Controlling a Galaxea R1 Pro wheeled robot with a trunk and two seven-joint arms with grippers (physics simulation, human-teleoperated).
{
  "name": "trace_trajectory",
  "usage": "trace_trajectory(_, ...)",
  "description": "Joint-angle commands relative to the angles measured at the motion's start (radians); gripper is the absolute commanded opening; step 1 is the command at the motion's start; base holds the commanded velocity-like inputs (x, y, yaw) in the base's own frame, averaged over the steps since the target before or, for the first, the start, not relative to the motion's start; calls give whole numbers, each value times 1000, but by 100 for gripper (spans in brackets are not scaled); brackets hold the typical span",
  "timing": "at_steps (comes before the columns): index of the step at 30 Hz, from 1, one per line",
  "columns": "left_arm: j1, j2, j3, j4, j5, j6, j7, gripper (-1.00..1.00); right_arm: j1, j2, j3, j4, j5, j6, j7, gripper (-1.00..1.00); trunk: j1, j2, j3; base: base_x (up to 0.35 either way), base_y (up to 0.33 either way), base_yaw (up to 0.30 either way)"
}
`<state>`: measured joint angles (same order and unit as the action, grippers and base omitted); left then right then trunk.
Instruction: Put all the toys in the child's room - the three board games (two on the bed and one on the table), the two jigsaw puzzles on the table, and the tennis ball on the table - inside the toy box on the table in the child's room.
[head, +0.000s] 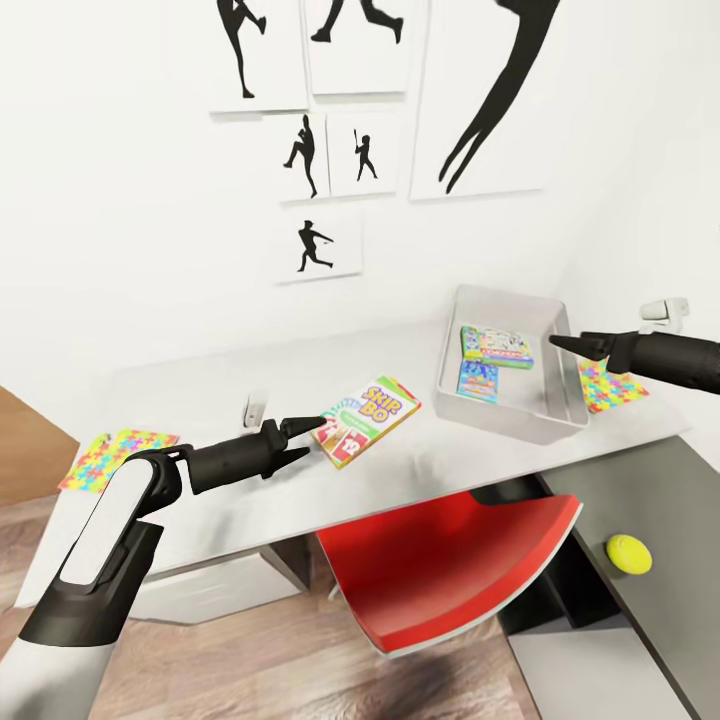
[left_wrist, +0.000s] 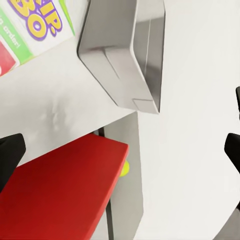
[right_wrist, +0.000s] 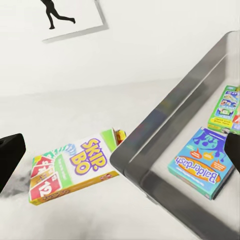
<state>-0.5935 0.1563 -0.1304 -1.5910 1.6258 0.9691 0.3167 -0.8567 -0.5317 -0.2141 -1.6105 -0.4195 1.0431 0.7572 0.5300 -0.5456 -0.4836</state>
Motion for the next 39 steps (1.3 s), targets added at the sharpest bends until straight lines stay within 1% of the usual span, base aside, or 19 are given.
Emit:
trace_trajectory(1, -1, 1, -1, -1, 10, 0, 10, 100, -1, 0, -1, 0, 5, 4, 7, 100, 0, -1, 0, 0, 0, 0)
trace_trajectory(12, 0, 4, -1, 0, 8, 0, 9, 100, -14, 1, 2, 0, 5, 4, -3, 100, 0, -1, 18, 0, 0, 0)
trace_trajectory(23, 0, 9, -1, 1, 8, 0, 9, 100, -7, 5, 10, 0, 5, 4, -8, 100, 0, -1, 35, 0, 30, 0)
trace_trajectory(29, 0, 10, -1, 1, 8, 0, 9, 100, -5, 6, 11, 0, 5, 4, -17, 100, 0, -1, 44, 0, 175, 0)
trace_trajectory(39, 1, 12, -1, 1, 8, 0, 9, 100, -4, 8, 13, 0, 5, 4, -24, 100, 0, -1, 60, 0, 246, 0)
